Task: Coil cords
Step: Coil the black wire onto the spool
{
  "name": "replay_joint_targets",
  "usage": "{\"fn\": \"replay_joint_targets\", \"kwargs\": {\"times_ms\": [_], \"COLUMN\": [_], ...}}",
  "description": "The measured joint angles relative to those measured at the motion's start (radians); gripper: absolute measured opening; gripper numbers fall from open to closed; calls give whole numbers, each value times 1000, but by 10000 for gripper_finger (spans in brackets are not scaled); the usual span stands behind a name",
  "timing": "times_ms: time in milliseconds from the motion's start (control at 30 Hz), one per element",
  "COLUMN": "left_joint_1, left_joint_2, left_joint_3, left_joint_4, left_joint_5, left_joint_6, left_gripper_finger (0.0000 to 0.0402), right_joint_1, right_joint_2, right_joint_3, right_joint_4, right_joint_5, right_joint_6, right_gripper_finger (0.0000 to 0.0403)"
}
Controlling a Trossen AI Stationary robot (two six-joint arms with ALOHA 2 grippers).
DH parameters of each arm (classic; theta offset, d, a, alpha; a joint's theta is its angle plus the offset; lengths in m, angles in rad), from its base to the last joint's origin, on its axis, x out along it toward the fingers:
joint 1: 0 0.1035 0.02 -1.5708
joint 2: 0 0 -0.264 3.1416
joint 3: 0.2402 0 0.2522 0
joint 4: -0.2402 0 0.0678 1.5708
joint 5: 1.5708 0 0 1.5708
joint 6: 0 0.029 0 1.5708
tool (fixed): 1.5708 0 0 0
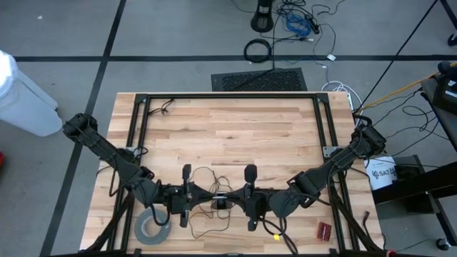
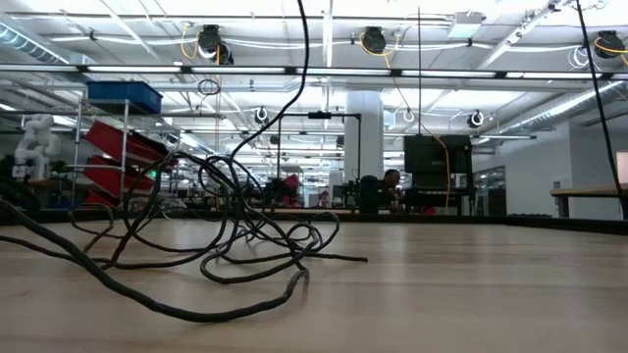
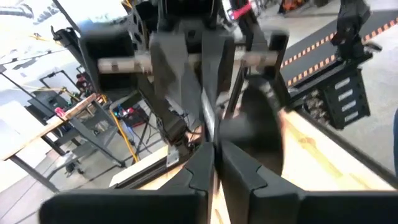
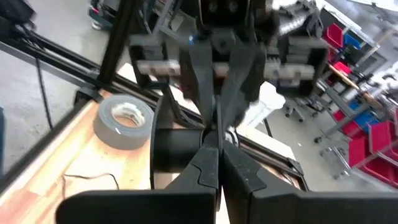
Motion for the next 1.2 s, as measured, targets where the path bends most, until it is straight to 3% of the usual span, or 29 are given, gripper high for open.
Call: {"fn": "replay_joint_targets", "kwargs": {"times_ms": [167,400,533,1033,1200], "left_joint_1": [-25,-85,-121,-150,-176], "left_joint_2": [0,-1,-1,-1,-1], "left_joint_3": [0,1,1,1,1], "left_joint_4": [36,101,116,168,167], "left_joint_5": [-32,-191,-266,-294,-413], "left_joint_6": [6,107,161,183,106], "left_gripper_finger": [80,120,123,124,124], "right_joint_1": [0,-1,0,1,8], "right_joint_2": [1,1,1,-1,-5], "right_joint_3": [-1,-1,-1,-1,-1], "right_joint_4": [-2,-13,-17,-4,14], "right_joint_5": [30,66,85,116,170], "right_joint_6": [2,33,81,122,143], "right_gripper_finger": [0,0,0,0,0]}}
